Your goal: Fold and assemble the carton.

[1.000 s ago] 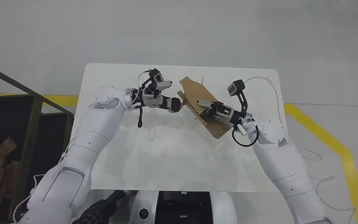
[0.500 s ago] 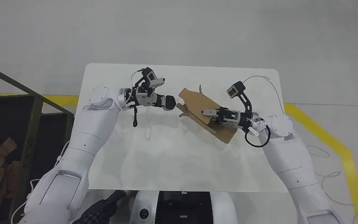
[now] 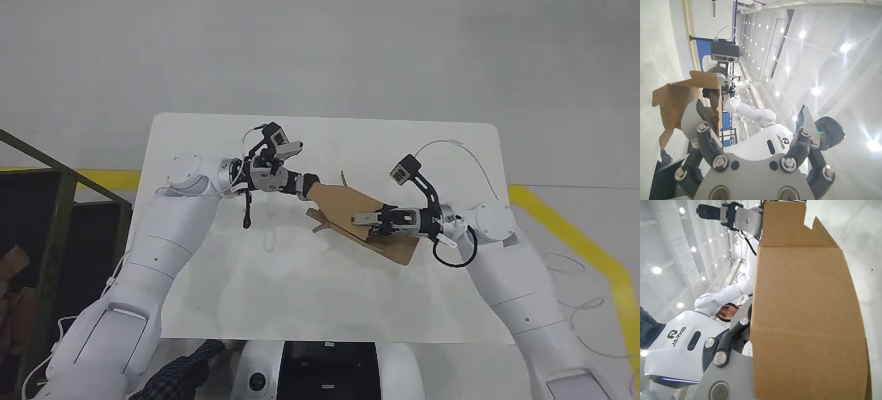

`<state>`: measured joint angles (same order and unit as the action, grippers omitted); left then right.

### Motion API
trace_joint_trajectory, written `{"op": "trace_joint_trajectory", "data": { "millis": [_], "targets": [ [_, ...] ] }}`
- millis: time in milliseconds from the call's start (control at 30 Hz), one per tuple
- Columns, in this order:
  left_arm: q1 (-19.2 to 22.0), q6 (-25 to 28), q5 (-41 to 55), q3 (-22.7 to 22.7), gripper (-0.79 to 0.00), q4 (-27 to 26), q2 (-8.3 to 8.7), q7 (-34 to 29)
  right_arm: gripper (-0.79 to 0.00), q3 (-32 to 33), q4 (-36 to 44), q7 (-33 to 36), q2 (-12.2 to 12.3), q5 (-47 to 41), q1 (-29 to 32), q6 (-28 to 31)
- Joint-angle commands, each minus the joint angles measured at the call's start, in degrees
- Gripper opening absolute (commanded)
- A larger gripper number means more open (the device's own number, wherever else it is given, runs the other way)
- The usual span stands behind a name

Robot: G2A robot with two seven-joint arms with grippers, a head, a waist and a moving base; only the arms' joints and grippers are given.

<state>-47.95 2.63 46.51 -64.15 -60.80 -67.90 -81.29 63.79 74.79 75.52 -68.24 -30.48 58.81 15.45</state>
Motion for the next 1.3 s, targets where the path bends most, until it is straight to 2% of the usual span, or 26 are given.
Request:
{"op": "trace_joint_trajectory", "data": {
  "millis": [0,567,1267],
  "targets": [
    [0.03,-0.08,-0.07,0.31,0.000,-0.06,-0.08,-0.08,-0.785,-0.25,-0.05,-0.08,-0.04,-0.20,-0.15,0.07],
    [0.64,-0.66,1.44,-0.30,0.000,-0.86,-0.16,-1.01,-0.785,-2.59,-2.73,-0.52,-0.31,0.49,-2.09,-1.06],
    [2.94,-2.04,0.90,5.31,0.000,-1.04,-1.89,-2.49,-0.785,-4.90,-1.63,-2.25,-0.51,1.92,-2.69,-2.32]
  ]
}}
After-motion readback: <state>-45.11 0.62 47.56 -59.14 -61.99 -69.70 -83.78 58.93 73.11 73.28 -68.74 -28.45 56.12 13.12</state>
